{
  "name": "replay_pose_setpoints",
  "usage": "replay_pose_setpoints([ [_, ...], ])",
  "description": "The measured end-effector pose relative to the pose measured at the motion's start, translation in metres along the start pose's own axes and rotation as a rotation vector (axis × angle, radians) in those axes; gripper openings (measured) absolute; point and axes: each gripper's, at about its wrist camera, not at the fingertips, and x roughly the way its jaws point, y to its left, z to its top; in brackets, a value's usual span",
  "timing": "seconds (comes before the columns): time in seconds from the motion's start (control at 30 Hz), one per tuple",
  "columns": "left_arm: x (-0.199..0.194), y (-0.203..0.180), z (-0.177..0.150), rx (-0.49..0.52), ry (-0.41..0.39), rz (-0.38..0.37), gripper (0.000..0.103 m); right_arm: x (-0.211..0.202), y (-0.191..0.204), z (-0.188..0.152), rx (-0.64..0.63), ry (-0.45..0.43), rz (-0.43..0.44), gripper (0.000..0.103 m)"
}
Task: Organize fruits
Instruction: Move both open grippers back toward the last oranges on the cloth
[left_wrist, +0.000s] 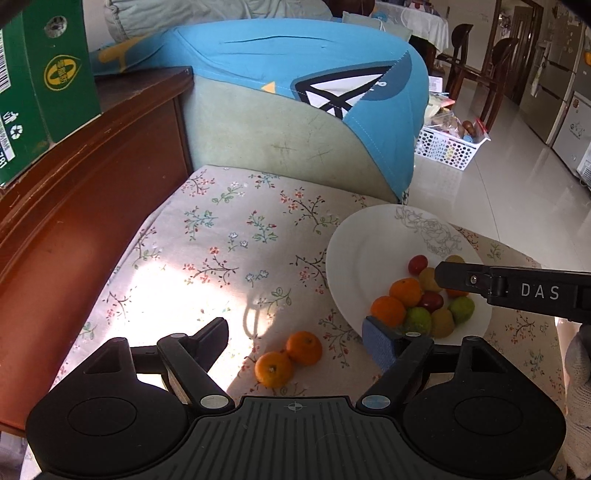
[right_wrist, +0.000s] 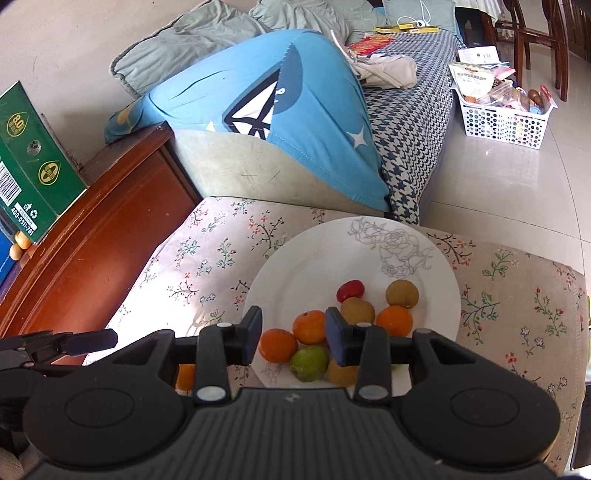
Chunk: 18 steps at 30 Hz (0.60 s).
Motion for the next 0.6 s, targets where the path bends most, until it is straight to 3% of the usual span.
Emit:
replay_pose_setpoints([
  [0.33,-0.002,0.047,-0.004,-0.131,0.028,0.089,0.081,0.020,0.033,-0.029,-0.093,0.078,0.080,0.040],
  [0.6,0.001,0.061,-0.013,-0.151,0.040,0.118,0.081,0.046,0.053,-0.039,-0.141,0.108,0.133,0.038],
])
